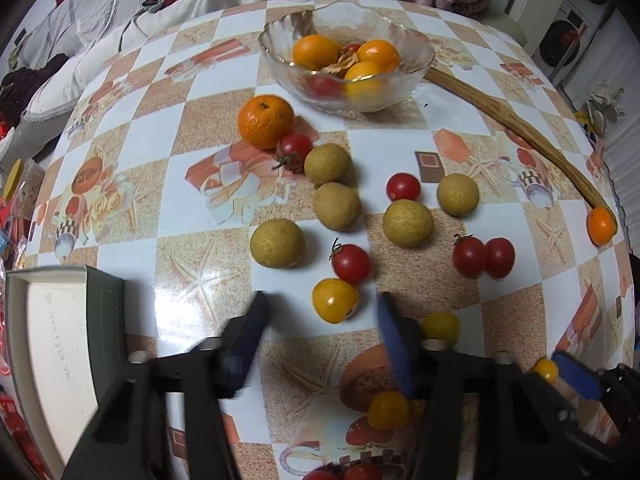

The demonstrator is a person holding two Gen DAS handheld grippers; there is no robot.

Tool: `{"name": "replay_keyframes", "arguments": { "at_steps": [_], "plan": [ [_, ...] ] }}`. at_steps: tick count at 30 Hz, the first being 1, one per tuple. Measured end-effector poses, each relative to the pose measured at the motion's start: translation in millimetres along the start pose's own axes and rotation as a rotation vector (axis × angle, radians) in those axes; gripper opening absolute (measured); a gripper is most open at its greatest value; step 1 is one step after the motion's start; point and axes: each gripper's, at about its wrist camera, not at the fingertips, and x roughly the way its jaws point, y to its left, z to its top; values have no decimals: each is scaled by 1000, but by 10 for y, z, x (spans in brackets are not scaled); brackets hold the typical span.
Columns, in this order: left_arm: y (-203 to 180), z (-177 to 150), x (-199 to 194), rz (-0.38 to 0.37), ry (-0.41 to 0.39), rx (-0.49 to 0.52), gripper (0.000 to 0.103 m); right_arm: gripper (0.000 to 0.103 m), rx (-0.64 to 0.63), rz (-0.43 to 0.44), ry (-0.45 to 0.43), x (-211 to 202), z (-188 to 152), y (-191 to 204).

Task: Organize fruits
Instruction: 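Grasp a yellow cherry tomato with the right tool while the left tool grasps another, then carry the yellow tomatoes into the white tray and open both tools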

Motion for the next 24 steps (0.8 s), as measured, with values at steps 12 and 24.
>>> {"name": "replay_keyframes", "arguments": {
  "at_steps": [12,24],
  "plan": [
    [236,-104,-78,-104,5,21,23,23,112,135,-12,-118,-95,-177],
    [601,-245,-445,-119,-35,-10,23,23,83,167,-30,-293,-5,116]
  ]
}}
